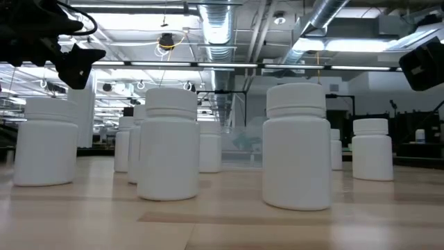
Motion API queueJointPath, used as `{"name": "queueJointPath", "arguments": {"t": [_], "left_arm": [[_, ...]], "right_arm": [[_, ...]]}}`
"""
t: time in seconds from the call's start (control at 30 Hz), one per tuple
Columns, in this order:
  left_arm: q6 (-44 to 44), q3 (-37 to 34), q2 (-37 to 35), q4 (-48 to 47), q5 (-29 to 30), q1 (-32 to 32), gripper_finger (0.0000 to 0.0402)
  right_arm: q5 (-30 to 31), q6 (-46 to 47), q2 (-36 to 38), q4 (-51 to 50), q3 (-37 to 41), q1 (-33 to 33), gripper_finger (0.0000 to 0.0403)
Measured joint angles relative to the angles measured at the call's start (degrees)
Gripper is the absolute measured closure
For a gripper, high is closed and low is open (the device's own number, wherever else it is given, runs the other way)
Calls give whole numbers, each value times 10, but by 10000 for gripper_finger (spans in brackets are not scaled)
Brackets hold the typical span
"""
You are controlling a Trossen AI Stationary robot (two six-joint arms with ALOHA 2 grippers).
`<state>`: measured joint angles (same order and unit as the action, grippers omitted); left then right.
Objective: Pick and place pill bottles into a basket
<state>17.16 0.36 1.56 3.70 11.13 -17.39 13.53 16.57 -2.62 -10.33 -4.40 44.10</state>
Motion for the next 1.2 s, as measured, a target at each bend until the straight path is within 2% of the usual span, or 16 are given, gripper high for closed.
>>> {"name": "queueJointPath", "arguments": {"t": [0.73,0.97,1.2], "left_arm": [[0,0,0,0,0,0,150],[57,0,0,0,0,0,150],[50,0,0,1,13,0,150]], "right_arm": [[0,0,0,0,0,0,101],[0,0,0,0,0,0,101],[0,0,0,0,0,0,101]]}}
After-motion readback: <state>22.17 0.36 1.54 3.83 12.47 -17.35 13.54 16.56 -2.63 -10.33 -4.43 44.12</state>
